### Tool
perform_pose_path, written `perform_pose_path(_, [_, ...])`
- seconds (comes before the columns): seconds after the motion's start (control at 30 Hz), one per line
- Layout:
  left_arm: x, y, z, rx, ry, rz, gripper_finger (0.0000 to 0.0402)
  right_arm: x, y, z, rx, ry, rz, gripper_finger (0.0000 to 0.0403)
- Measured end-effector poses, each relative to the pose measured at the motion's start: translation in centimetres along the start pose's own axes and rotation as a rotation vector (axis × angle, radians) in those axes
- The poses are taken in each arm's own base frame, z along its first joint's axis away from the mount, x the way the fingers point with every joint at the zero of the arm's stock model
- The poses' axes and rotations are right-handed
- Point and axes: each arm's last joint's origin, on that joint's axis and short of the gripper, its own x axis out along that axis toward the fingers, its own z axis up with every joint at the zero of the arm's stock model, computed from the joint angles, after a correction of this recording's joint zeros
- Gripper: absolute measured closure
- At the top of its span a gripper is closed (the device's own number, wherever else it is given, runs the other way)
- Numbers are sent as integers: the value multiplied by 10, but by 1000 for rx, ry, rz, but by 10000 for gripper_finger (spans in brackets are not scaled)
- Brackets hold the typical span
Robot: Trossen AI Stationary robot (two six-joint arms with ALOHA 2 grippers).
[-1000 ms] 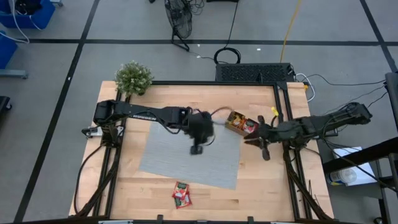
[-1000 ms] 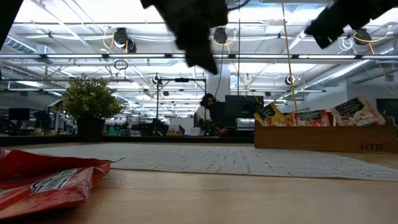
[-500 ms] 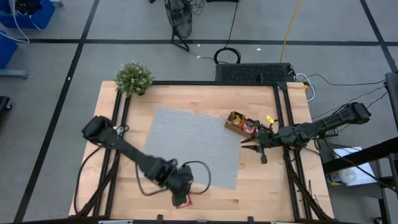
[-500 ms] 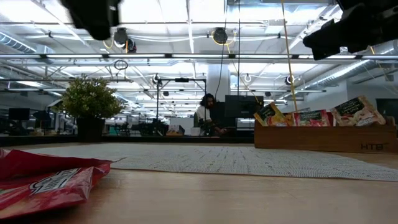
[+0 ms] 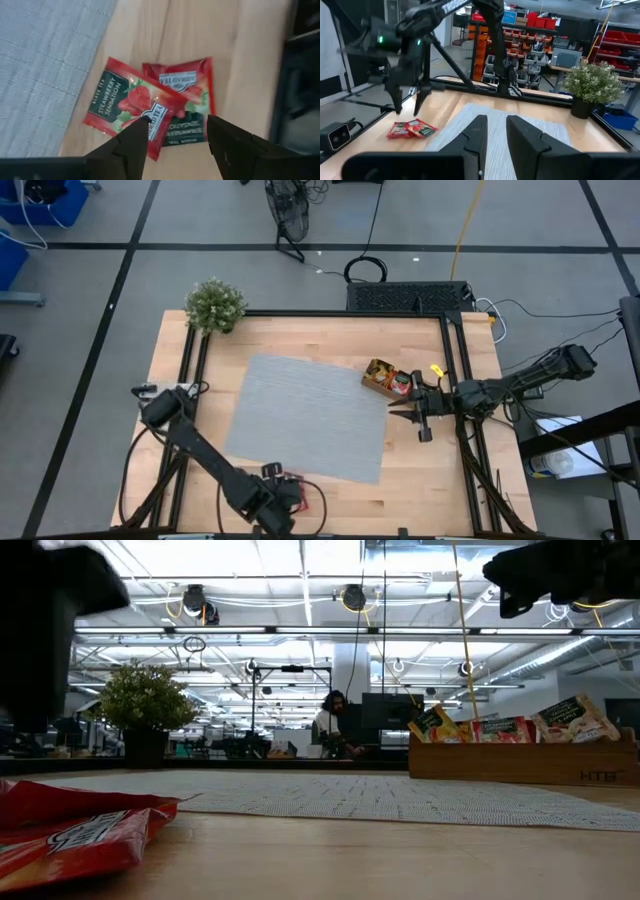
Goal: Pick & Place Tea
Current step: Put the red tea bag into the middle section of the wooden organizer
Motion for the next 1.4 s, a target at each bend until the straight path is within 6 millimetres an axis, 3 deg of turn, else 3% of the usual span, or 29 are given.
perform_pose_path(0.27, [37,-1,-11,60,56,76,197,0,0,2,5,-15,-1,344])
perform_pose_path(0.5, [44,1,-9,100,50,97,209,0,0,2,6,-15,-1,344])
perform_pose_path(0.63, [45,4,-6,131,46,106,255,0,0,1,-10,-11,-1,344])
perform_pose_path(0.83, [47,6,-3,165,85,74,377,0,0,1,-12,-11,-1,344])
perform_pose_path(0.93, [42,8,0,157,100,52,384,0,0,1,-12,-10,-1,344])
perform_pose_path(1.03, [29,5,10,212,108,56,388,0,0,0,-14,-1,0,344])
perform_pose_path(1.2, [-14,5,49,403,-24,193,388,0,0,-1,14,7,1,344])
perform_pose_path(1.4, [-25,40,98,708,-149,560,389,-2,0,0,66,5,0,344])
